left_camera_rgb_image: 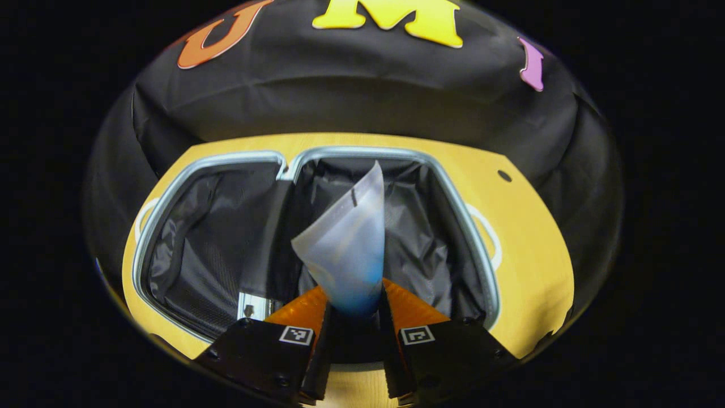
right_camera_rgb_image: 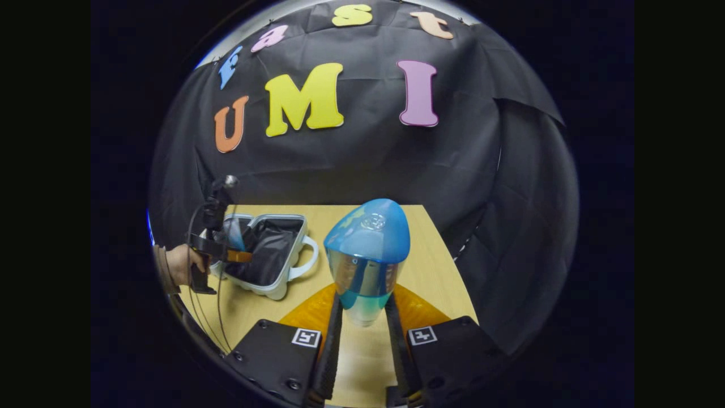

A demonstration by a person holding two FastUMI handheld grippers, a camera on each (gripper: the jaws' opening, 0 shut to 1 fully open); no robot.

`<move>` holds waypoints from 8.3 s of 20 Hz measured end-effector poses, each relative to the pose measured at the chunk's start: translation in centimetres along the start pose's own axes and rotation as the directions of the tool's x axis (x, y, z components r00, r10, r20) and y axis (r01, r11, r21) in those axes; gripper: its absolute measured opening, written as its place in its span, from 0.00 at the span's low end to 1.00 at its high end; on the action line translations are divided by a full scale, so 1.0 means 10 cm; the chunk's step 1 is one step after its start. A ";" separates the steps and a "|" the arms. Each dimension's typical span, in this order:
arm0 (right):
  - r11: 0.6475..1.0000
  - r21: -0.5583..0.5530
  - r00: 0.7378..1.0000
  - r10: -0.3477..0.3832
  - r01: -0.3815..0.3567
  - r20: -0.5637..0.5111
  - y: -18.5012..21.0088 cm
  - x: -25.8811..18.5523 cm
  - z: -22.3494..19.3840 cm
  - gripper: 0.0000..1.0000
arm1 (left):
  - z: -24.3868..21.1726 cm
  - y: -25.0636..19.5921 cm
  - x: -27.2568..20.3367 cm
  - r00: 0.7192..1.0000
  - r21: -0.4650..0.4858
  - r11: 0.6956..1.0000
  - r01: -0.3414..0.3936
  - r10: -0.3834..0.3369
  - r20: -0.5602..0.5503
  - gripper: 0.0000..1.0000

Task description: First open the suitcase, pack the skin care products into it, and then close the suitcase.

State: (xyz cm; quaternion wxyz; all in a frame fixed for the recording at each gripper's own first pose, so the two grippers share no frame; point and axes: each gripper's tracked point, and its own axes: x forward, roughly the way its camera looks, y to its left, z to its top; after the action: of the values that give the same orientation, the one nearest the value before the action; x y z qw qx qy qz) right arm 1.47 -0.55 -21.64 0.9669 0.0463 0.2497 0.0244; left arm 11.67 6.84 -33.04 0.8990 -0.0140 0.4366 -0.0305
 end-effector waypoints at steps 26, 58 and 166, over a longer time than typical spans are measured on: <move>0.968 -0.111 0.972 0.214 -0.224 -0.096 1.15 0.96 0.20 0.39 | 0.57 0.20 -1.01 0.944 0.062 0.996 -0.070 0.046 0.327 0.97; 0.993 -0.055 0.873 0.064 -0.103 -0.483 2.82 2.52 -1.02 0.40 | 0.13 2.82 -2.34 0.799 -0.230 0.953 -0.199 0.293 0.524 0.96; 0.989 0.014 0.988 0.149 -0.149 0.051 0.06 0.09 0.99 0.82 | 1.37 -1.45 -1.65 0.832 -0.049 0.988 0.145 -0.095 0.546 0.97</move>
State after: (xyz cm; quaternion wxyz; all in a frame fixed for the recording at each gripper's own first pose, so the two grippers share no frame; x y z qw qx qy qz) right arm 7.04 -0.70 -13.34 0.9679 0.0738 0.2216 0.0932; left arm 11.61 -6.57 -10.91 0.9805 -0.0894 0.1636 -0.0624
